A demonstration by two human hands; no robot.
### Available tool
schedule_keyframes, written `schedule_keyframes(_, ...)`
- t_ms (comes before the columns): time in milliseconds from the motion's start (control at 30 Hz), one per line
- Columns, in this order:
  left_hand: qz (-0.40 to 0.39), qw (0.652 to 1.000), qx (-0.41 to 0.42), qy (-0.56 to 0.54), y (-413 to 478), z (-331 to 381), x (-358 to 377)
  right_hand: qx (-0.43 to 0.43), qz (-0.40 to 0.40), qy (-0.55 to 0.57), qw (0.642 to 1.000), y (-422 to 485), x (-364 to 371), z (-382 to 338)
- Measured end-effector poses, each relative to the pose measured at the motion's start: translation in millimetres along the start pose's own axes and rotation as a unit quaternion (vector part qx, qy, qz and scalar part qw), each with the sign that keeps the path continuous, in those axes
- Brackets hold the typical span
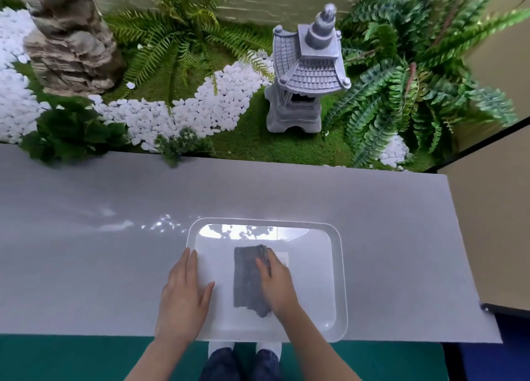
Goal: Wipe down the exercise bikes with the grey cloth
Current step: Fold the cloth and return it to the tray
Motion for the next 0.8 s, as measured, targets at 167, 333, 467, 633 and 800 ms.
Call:
schedule_keyframes(167,0.031,0.999,0.015,-0.034,-3,-4,10,0.004,0.045,-0.045,0.998,9,-19,26)
schedule_keyframes(333,0.037,0.998,0.026,-0.035,-3,-4,13,0.017,0.159,-0.197,0.967,7,-27,38)
schedule_keyframes(467,0.03,0.999,0.028,-0.035,-4,-6,14,-0.066,0.232,-0.286,0.927,-3,-28,32)
schedule_keyframes(633,0.038,0.998,0.033,-0.027,-4,-5,14,-0.16,0.04,-0.437,0.884,-7,-8,52)
schedule_keyframes(800,0.034,0.999,0.031,-0.003,-3,-8,17,-0.148,0.027,-0.519,0.842,-5,-12,61)
Point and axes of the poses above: each hand's wrist, its own y-axis towards the middle knuckle, its own x-axis out of the palm, z = x × y, the point moved 3 cm from there along y, towards the middle knuckle
